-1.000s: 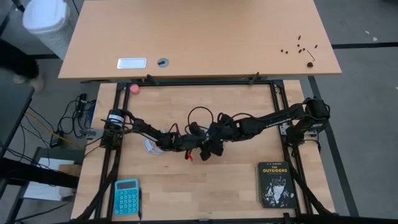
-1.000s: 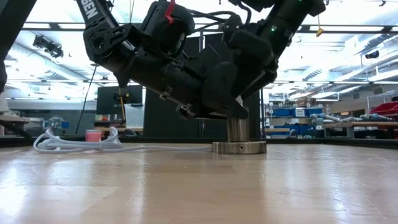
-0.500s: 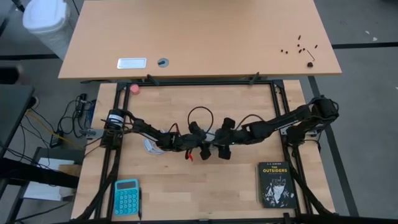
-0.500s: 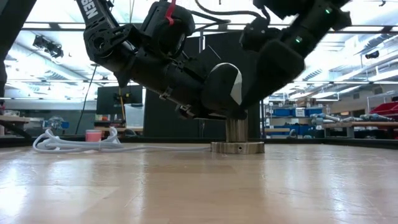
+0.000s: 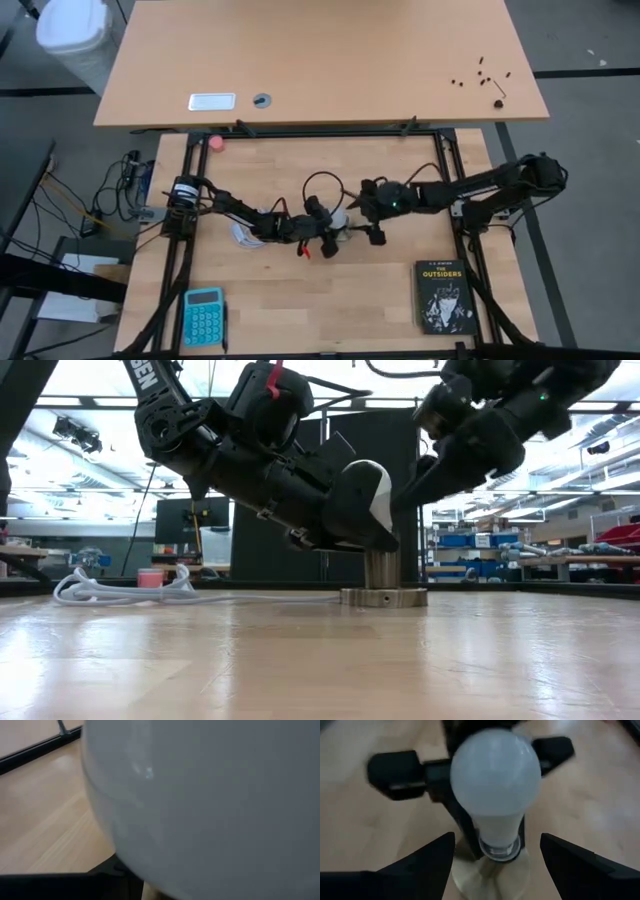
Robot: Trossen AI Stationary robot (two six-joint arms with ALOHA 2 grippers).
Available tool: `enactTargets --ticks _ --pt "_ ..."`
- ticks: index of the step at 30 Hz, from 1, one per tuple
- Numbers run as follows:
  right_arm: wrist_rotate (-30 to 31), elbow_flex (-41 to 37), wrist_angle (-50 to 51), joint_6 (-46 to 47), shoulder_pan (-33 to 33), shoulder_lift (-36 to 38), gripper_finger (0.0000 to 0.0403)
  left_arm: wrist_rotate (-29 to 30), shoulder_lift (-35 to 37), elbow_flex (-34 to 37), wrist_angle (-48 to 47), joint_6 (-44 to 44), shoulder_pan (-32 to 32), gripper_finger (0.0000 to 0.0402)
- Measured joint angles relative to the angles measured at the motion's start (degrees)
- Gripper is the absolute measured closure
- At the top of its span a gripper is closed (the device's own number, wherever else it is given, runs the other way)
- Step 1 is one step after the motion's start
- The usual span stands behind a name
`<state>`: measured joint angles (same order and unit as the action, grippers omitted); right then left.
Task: Screw lightbulb
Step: Insert the white lightbulb into the silver lamp
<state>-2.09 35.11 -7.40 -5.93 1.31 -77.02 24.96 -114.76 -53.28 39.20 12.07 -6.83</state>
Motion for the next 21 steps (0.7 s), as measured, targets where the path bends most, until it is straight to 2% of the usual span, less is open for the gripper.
enactTargets --ticks 3,6,9,13,21 --pt "-10.55 -2.53 -5.14 -4.51 3.36 -1.91 0.0098 -1.03 0.0 0.0 0.09 -1.18 0.0 0.0223" --pt "-18.53 -4.51 -14.06 -6.28 6.54 -4.21 0.0098 -2.18 0.04 0.0 -0.03 -1.35 0.0 0.0223" --pt "-19.27 -5.45 -18.83 -6.14 8.51 -6.89 0.0098 -2.4 0.07 -0.02 -0.13 -1.33 -0.04 0.0223" --pt "-19.98 -5.34 -24.4 -7.18 8.0 -9.66 0.0099 -2.47 0.07 -0.02 -0.07 -1.08 -0.04 0.0223" --pt "-16.65 -5.35 -29.25 -6.78 5.69 -11.93 0.0099 -2.68 0.07 0.0 -0.13 -0.95 -0.04 0.0223"
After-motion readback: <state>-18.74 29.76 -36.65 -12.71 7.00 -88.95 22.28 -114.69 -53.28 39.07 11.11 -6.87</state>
